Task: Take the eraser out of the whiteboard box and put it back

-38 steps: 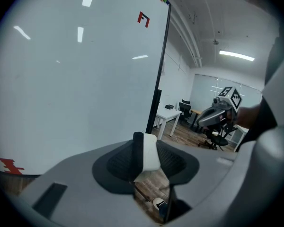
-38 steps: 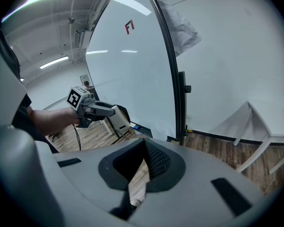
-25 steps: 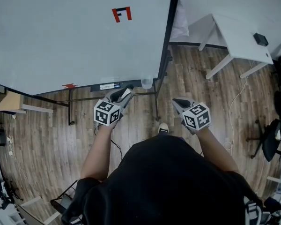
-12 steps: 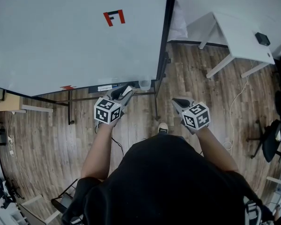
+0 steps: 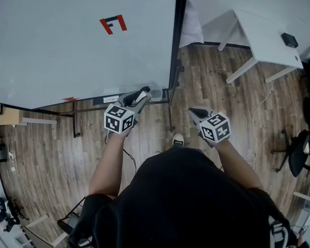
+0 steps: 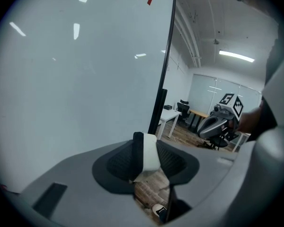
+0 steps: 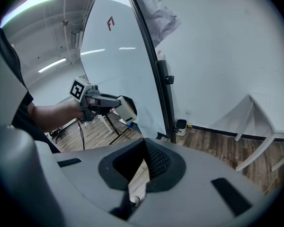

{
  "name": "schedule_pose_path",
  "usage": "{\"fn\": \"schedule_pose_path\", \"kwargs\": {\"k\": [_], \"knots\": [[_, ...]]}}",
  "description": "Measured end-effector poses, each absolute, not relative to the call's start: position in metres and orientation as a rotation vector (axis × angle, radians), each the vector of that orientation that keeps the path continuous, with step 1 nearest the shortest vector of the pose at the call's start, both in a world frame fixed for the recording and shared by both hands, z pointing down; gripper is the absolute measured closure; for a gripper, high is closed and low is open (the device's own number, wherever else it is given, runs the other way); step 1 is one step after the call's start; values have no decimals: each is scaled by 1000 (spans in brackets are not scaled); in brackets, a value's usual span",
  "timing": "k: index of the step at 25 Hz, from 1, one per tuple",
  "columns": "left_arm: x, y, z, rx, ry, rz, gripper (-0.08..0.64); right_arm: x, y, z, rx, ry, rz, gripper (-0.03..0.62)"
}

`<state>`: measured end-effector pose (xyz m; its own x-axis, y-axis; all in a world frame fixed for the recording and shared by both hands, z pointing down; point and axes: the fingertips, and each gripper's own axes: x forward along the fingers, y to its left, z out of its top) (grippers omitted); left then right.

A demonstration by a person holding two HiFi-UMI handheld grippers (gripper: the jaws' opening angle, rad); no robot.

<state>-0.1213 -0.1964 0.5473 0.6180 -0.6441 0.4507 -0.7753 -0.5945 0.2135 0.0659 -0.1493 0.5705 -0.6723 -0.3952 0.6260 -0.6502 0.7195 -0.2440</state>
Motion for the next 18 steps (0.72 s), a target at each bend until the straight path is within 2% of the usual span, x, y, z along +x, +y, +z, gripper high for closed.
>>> {"fn": "schedule_pose_path", "kwargs": {"k": [18], "knots": [[-91, -233, 567, 2438, -1111, 470, 405, 88, -180, 587, 767, -2351, 649, 595]]}}
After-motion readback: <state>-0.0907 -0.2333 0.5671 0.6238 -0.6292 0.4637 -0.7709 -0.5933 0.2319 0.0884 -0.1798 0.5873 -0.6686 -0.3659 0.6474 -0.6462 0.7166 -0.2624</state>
